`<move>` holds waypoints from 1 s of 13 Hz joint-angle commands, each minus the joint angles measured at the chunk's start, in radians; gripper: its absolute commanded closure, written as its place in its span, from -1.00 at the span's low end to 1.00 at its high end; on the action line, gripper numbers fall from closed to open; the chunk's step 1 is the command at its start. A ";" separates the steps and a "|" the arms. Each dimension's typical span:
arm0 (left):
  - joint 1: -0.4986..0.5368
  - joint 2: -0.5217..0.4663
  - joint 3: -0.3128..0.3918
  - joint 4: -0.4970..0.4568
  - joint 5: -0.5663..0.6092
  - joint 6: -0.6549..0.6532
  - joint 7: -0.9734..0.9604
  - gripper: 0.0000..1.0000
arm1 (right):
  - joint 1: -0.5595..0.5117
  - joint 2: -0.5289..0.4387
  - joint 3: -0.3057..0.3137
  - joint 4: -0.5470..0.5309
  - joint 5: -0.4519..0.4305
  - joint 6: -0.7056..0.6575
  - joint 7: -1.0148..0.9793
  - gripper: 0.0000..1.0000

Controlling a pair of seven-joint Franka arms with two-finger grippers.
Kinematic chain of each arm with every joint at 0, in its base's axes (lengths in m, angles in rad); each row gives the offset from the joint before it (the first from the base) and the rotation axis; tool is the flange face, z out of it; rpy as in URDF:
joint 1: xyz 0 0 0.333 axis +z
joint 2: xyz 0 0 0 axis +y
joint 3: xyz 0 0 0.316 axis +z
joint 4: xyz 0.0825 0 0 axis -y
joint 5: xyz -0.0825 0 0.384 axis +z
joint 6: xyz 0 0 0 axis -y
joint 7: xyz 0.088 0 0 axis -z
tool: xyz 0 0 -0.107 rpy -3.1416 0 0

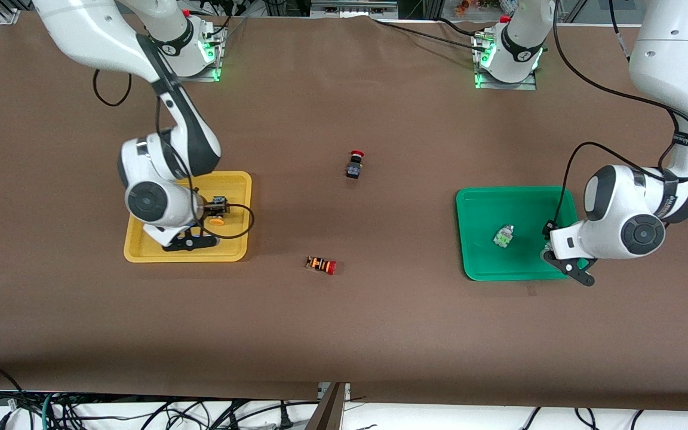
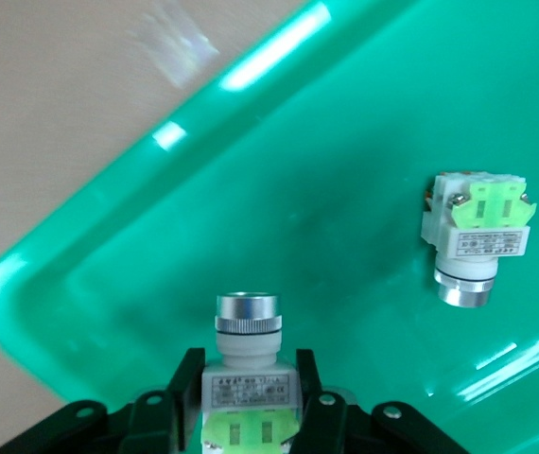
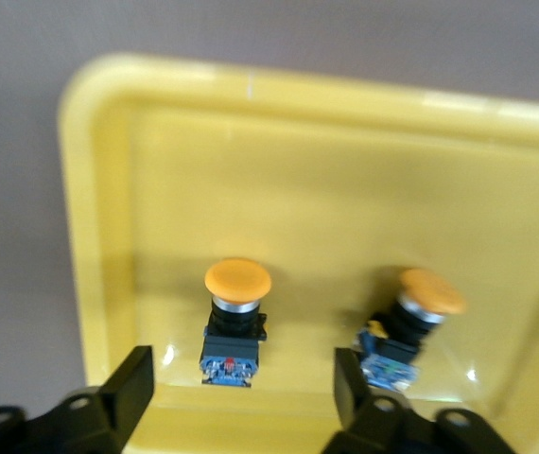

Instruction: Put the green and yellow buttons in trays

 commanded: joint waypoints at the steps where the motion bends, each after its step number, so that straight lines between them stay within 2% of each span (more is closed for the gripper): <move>1: -0.015 -0.086 -0.015 -0.055 0.016 0.010 0.009 -1.00 | -0.043 -0.222 0.009 -0.031 -0.003 -0.084 -0.008 -1.00; 3: -0.018 -0.168 -0.017 -0.046 -0.005 -0.041 0.001 -1.00 | -0.048 -0.334 0.011 -0.034 -0.003 -0.135 -0.009 -1.00; 6: -0.024 -0.283 -0.061 0.055 -0.062 -0.255 -0.148 -1.00 | -0.052 -0.460 0.014 -0.024 -0.018 -0.293 -0.015 -1.00; 9: -0.024 -0.320 -0.103 0.239 -0.105 -0.522 -0.397 -1.00 | -0.077 -0.479 -0.004 0.134 -0.003 -0.420 -0.017 -1.00; 11: -0.026 -0.319 -0.117 0.392 -0.105 -0.659 -0.413 -1.00 | -0.083 -0.482 -0.006 0.182 -0.004 -0.498 -0.023 -1.00; 12: -0.026 -0.325 -0.105 0.433 -0.117 -0.691 -0.407 -1.00 | -0.092 -0.480 -0.008 0.186 -0.003 -0.534 -0.052 -1.00; 13: -0.038 -0.386 -0.080 0.410 -0.135 -0.687 -0.413 -1.00 | -0.095 -0.479 -0.008 0.188 -0.001 -0.572 -0.093 -1.00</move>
